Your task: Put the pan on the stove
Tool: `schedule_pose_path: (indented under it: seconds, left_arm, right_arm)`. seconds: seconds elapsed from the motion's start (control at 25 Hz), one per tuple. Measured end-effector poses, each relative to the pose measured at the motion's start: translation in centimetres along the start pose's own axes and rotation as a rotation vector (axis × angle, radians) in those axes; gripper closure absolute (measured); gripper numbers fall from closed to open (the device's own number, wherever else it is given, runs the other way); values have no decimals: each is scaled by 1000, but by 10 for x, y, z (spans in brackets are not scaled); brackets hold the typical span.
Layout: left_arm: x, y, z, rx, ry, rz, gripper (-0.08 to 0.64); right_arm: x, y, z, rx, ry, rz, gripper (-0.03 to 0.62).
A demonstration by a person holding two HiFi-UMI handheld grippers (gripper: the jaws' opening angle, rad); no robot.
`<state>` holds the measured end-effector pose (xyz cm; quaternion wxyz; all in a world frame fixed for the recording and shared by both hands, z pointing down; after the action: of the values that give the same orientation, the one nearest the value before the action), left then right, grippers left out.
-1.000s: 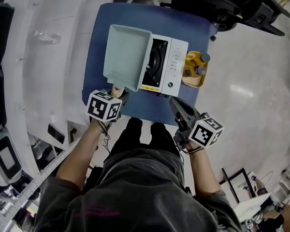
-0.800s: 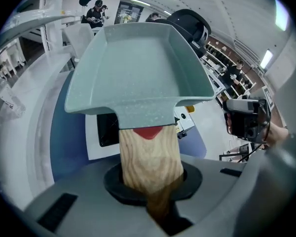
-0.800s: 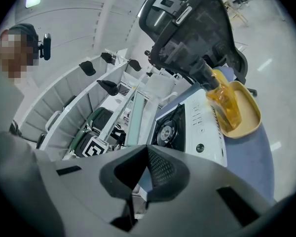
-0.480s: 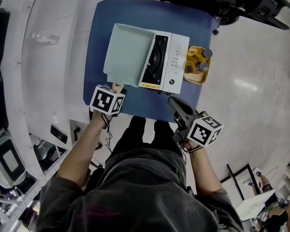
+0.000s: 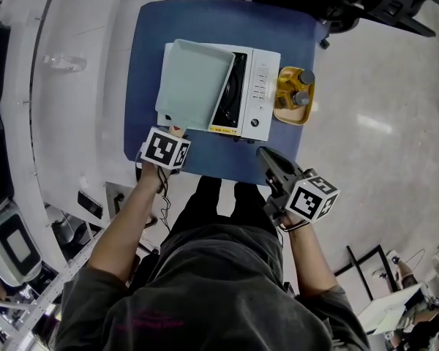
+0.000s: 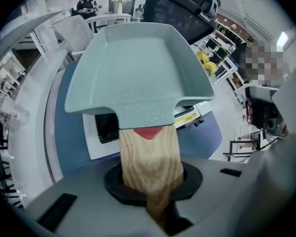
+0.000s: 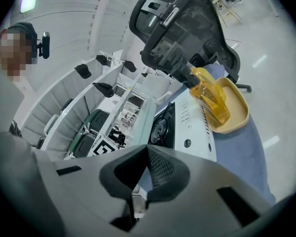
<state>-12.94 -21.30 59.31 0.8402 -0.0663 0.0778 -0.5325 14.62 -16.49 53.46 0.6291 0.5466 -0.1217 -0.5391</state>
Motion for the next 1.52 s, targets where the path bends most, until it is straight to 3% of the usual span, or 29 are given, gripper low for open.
schedule_pose_path:
  seconds: [0.64,1.52]
  left_arm:
    - [1,3,13,76,-51,-27,503]
    - [3,8,21,92,-66,-78,485]
  right_arm:
    - [6,13,-6,12,-5,13,589]
    - [14,25,-12,13,-8,27,589]
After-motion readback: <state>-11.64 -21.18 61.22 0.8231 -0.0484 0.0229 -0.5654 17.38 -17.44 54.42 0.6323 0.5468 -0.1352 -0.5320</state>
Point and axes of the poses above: the fingertips, and each gripper's own axes: z forward along the fingers, y to its right, x out of its top, the point moved 7 cm from there along -z, backward along the fingers, and after that the axes turned 3 degrees about -z, right-handed, at the moved point
